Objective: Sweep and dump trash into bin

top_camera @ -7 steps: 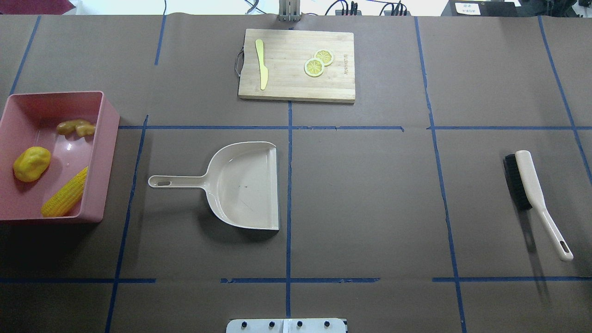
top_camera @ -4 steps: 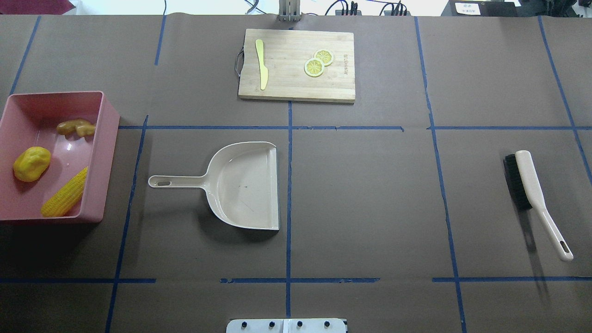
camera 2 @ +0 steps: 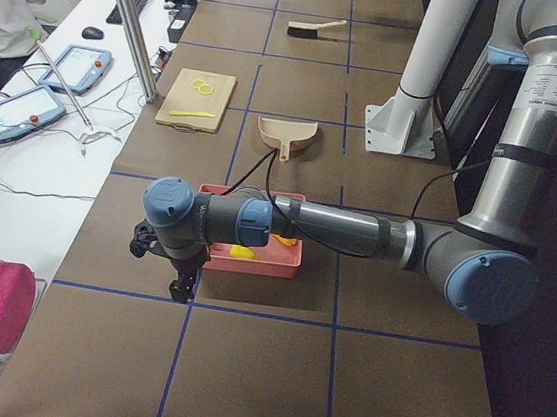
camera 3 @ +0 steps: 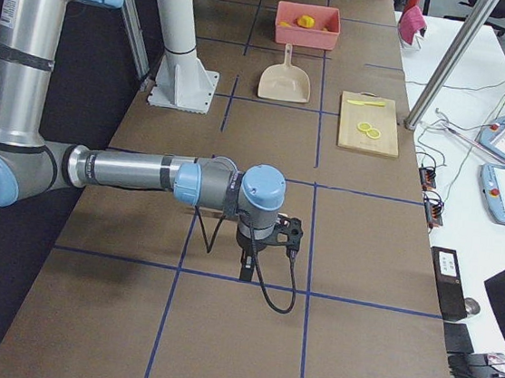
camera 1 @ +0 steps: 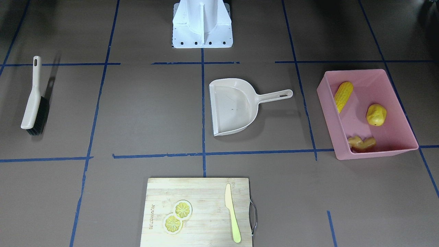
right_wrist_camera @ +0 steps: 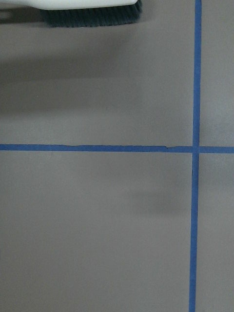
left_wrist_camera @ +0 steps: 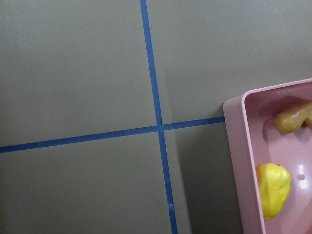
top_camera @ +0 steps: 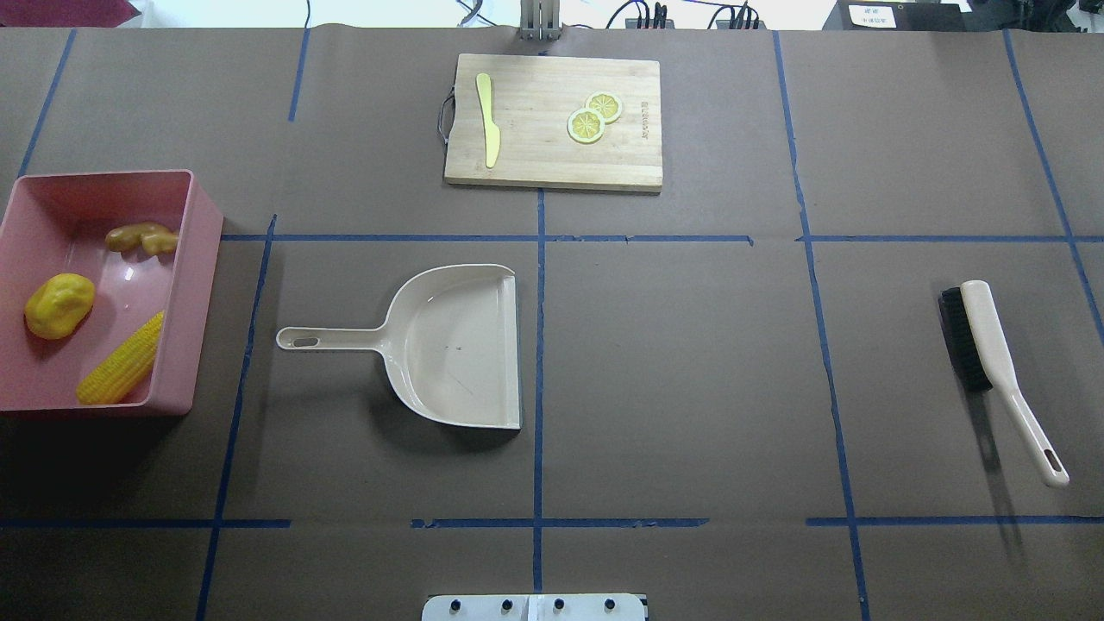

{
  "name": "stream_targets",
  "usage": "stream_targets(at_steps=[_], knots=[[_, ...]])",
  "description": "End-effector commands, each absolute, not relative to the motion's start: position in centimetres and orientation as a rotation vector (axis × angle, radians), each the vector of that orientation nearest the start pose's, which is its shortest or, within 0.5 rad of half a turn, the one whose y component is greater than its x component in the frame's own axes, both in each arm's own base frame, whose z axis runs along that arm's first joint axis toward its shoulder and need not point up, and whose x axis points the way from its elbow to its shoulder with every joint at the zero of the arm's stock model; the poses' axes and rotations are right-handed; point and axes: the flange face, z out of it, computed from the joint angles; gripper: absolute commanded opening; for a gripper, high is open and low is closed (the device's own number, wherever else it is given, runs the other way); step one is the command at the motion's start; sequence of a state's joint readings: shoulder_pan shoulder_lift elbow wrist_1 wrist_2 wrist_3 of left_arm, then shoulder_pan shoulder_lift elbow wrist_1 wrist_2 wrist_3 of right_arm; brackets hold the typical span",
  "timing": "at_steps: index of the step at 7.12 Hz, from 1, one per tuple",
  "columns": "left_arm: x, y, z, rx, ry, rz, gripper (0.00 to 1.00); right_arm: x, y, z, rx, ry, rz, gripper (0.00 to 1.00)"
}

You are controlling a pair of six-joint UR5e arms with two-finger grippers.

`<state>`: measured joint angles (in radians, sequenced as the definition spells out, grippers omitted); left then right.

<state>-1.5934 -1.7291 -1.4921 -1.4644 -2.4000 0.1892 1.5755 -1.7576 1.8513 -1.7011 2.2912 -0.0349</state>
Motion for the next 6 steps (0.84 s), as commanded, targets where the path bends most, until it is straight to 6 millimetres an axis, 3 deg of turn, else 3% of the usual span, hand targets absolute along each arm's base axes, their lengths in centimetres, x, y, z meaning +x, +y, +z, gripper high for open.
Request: stream_targets(at_steps=[1, 6], knots=[[-7.19, -55.31, 62.51, 0.060, 0.826, 0.147, 1.00, 6.99, -40.92, 62.13, -0.018, -0.723, -0.017, 1.00], [-7.45, -54.61, 63.50, 0.038, 0.776, 0.148, 1.00, 7.15, -41.16, 61.92, -0.013, -0.728, -0.011, 1.00]])
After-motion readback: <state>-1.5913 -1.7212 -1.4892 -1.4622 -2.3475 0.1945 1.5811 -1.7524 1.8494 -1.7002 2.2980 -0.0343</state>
